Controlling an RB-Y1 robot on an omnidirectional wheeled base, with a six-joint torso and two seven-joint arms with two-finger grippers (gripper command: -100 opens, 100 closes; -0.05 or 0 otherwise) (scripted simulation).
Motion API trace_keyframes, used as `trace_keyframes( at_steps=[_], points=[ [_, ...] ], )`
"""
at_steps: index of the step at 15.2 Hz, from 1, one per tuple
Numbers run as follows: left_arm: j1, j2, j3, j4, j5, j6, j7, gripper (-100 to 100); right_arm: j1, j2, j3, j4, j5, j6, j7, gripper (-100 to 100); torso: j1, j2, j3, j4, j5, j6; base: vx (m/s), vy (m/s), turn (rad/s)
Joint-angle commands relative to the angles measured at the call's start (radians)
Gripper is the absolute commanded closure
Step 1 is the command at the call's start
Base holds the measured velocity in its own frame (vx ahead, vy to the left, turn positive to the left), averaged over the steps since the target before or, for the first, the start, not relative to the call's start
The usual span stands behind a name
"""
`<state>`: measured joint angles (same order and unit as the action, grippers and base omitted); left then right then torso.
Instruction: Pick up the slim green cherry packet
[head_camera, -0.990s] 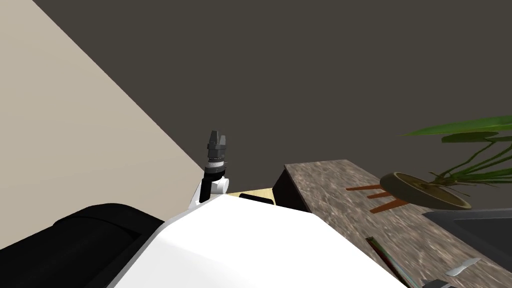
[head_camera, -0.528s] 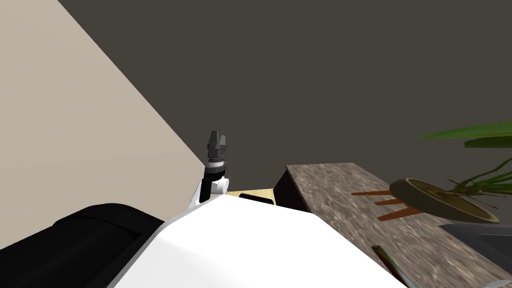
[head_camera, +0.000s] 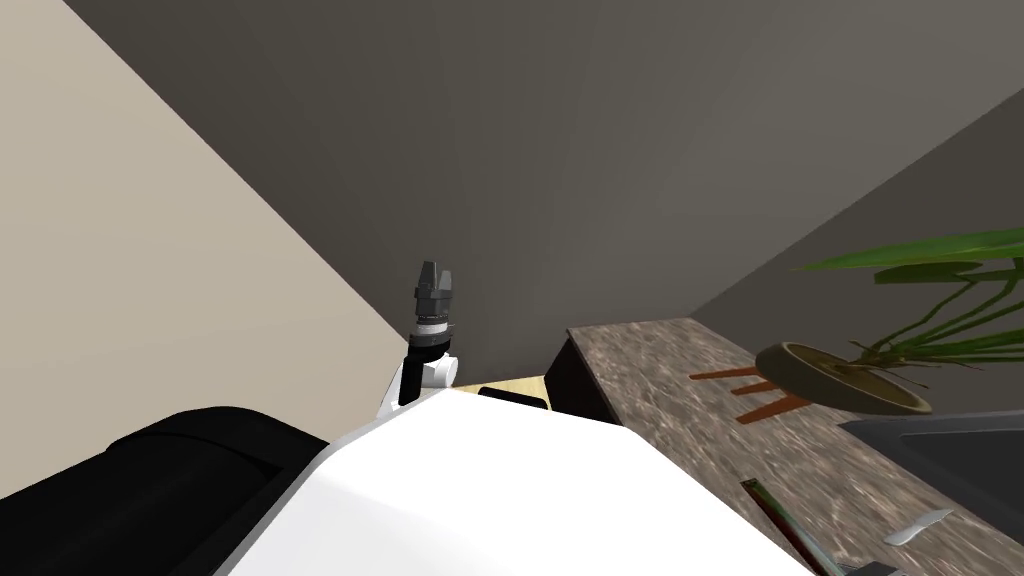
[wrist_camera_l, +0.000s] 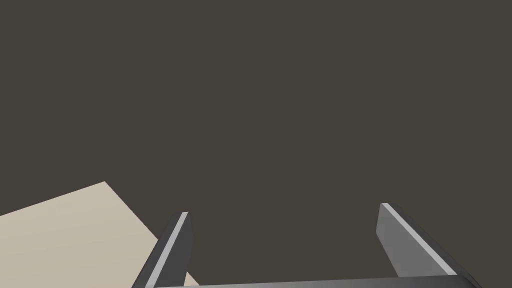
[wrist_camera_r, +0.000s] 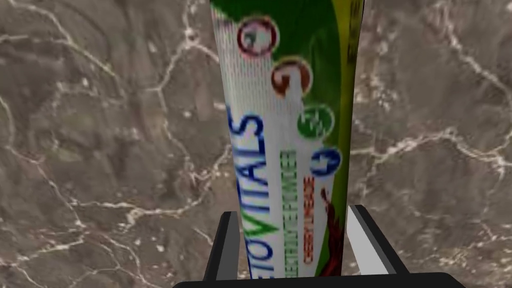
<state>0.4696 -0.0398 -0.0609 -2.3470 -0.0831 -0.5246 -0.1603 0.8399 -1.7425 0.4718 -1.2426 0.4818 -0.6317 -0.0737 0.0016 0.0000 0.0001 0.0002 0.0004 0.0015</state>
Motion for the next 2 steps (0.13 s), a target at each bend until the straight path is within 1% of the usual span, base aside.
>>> trace_keyframes(
  at_steps=[1, 2],
  points=[
    [0.000, 0.000, 0.000, 0.000, 0.000, 0.000, 0.000, 0, 0.006, -0.036, -0.011, -0.013, -0.014, -0.011, 0.003, 100, 0.000, 0.000, 0.000, 0.000, 0.000, 0.000, 0.013, 0.019, -0.139],
    [0.000, 0.000, 0.000, 0.000, 0.000, 0.000, 0.000, 0, 0.004, -0.017, -0.005, -0.009, -0.007, -0.002, 0.000, 100, 0.000, 0.000, 0.000, 0.000, 0.000, 0.000, 0.008, 0.012, -0.055]
  ],
)
